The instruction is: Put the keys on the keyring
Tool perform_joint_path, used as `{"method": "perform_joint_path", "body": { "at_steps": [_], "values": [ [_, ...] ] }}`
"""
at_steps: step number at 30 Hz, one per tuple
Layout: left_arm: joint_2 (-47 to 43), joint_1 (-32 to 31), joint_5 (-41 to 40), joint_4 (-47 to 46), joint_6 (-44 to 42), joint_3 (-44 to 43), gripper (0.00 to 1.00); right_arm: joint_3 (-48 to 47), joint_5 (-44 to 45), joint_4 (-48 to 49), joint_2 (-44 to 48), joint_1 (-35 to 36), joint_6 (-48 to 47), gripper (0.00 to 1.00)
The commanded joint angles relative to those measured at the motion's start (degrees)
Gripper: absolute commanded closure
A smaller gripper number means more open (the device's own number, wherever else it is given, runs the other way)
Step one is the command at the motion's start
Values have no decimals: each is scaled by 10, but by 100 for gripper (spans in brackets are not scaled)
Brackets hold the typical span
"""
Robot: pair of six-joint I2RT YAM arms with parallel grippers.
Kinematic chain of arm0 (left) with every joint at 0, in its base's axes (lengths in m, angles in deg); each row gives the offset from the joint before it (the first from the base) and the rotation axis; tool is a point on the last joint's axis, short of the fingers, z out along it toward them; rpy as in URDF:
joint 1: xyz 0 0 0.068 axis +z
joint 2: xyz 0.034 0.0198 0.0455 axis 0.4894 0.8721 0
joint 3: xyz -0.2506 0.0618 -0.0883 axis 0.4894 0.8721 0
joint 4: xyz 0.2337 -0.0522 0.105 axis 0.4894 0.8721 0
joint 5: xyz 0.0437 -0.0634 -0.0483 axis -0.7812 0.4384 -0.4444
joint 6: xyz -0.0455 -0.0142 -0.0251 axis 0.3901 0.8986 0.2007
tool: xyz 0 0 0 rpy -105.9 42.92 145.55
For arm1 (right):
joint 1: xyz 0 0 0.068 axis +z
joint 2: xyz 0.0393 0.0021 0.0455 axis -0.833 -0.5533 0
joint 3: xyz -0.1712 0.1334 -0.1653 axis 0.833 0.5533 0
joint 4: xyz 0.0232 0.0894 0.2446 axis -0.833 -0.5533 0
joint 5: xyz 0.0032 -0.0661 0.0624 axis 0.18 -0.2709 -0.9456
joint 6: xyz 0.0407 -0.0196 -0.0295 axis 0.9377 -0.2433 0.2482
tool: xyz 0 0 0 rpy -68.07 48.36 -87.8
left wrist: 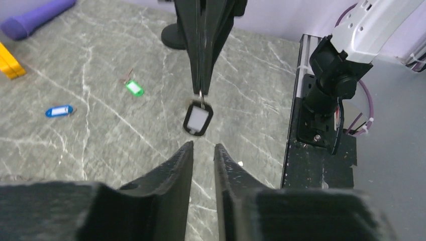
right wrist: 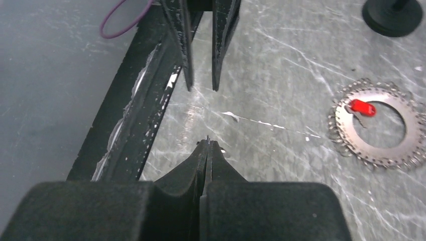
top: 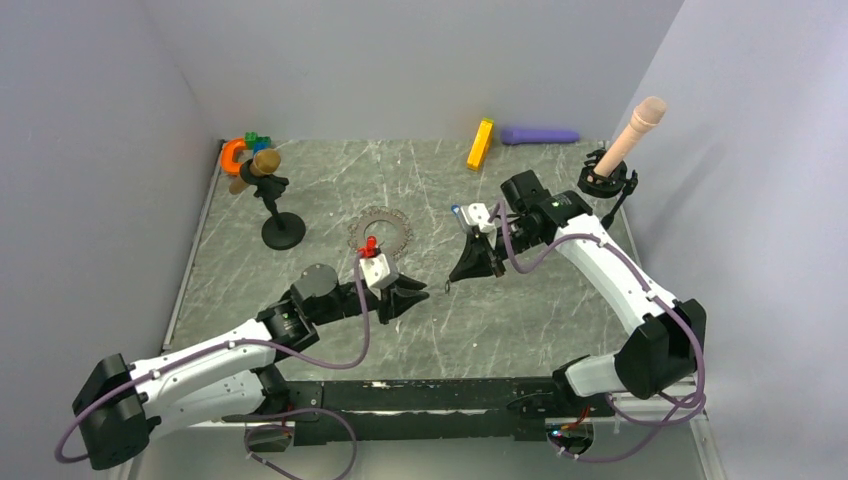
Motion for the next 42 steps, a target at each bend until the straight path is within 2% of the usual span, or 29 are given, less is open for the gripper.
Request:
{"method": "perform_joint_path", "body": {
  "at_steps": [1, 4, 7, 27, 42],
  "values": [
    [28, -27, -8, -106, -68, -13, 79, 23, -25, 0, 7, 30, -51, 100],
    [51, -38, 16, -102, -90, -25, 85, 23, -25, -14, 5, 41, -75, 100],
    [59, -51, 21, -108, -104, -18, 86, 25, -26, -25, 8, 45, -97, 100],
    [72, -65, -36, -119, -113, -10, 79, 16, -42, -52, -5, 50, -121, 100],
    [87, -65, -17, -91, -92, -28, 80, 16, -41, -43, -6, 49, -109, 100]
  ]
}}
